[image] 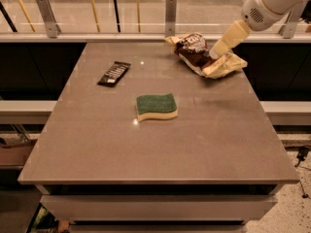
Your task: Pick brown chip bag
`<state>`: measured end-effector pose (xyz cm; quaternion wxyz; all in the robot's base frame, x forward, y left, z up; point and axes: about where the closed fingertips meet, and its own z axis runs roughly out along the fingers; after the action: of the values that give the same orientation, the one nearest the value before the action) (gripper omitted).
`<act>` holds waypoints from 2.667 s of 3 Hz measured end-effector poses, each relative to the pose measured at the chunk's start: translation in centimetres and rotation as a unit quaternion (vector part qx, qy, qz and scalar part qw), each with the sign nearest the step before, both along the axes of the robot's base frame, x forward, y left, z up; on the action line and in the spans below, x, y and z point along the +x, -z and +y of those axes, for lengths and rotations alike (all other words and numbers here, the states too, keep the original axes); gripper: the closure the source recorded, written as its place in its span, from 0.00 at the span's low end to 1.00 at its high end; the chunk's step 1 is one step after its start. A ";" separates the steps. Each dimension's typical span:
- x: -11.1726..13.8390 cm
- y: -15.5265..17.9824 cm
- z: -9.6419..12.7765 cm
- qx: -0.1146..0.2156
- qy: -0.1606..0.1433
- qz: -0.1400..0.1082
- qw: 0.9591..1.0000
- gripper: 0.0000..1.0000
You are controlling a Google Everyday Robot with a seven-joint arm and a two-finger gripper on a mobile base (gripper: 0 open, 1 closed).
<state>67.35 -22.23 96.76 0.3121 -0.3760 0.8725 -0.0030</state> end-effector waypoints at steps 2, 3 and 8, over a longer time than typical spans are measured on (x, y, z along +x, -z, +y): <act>3.6 4.0 1.3 0.027 0.013 0.036 0.999 0.00; 5.0 5.3 2.5 0.021 0.008 0.049 0.999 0.00; 9.6 11.5 4.2 -0.058 0.072 0.077 0.993 0.00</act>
Offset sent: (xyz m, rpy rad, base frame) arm 0.0569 0.0167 -0.0544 0.0654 0.0976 -0.0471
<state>76.95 -18.06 85.30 0.2203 -0.3284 0.9173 -0.0473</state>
